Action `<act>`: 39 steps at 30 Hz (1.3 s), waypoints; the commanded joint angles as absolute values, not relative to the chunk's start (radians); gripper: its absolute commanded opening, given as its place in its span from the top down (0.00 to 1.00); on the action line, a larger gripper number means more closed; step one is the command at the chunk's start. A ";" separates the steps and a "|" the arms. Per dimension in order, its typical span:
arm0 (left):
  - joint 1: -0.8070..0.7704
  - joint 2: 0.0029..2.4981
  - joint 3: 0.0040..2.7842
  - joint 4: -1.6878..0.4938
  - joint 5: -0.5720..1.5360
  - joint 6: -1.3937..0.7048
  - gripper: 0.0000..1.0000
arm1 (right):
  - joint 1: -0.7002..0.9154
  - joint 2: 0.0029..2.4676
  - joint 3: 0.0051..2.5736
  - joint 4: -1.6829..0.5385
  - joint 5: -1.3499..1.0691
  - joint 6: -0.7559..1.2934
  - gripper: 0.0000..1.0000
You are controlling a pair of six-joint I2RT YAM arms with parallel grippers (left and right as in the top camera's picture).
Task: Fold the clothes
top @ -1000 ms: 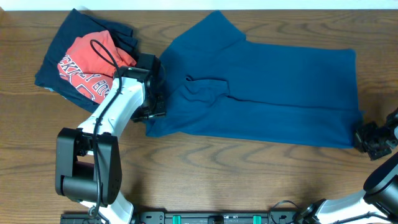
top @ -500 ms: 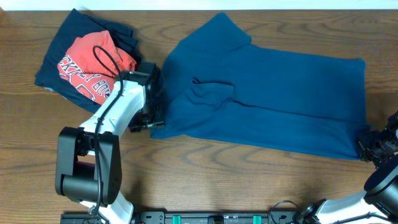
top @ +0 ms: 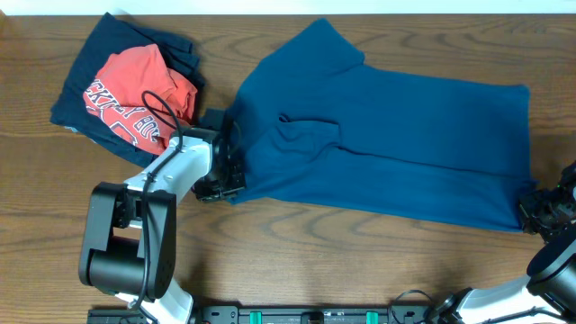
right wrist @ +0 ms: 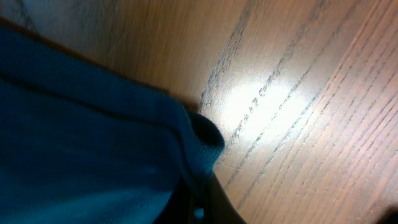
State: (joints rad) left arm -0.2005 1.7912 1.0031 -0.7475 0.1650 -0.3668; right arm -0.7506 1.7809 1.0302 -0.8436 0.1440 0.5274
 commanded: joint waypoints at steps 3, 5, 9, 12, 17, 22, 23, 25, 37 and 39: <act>-0.197 1.803 0.971 -0.851 0.105 -0.406 0.94 | -0.792 1.760 1.053 -0.842 0.197 0.546 0.99; -0.197 1.800 0.973 -0.899 0.105 -0.414 0.94 | -0.809 1.759 1.053 -0.846 0.204 0.546 0.99; -0.198 1.773 0.973 -0.994 0.142 -0.413 0.94 | -0.842 1.759 1.053 -0.854 0.206 0.546 0.99; -0.198 1.737 0.973 -1.037 0.173 -0.413 0.93 | -0.850 1.758 1.054 -0.854 0.199 0.546 0.93; -0.197 1.658 0.990 -1.089 0.184 -0.413 0.55 | -0.850 1.757 1.101 -0.872 0.148 0.546 0.48; -0.197 1.575 1.079 -1.164 0.184 -0.412 0.47 | -0.850 1.738 1.248 -0.965 0.128 0.543 0.36; -0.197 1.558 1.109 -1.171 0.184 -0.412 0.46 | -0.850 1.734 1.271 -0.974 0.105 0.533 0.36; -0.197 1.533 1.172 -1.170 0.201 -0.392 0.40 | -0.849 1.719 1.329 -0.984 0.004 0.484 0.36; -0.198 1.533 1.480 -0.793 0.300 -0.242 0.20 | -0.762 1.601 1.491 -0.913 -0.725 0.109 0.47; -0.198 1.567 1.482 -0.710 0.295 -0.213 0.21 | -0.708 1.595 1.491 -0.923 -0.699 0.087 0.49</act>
State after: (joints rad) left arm -0.2001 1.5253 1.4658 -0.7601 0.3046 -0.2749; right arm -0.7761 1.6176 1.4738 -0.9112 -0.5953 0.1783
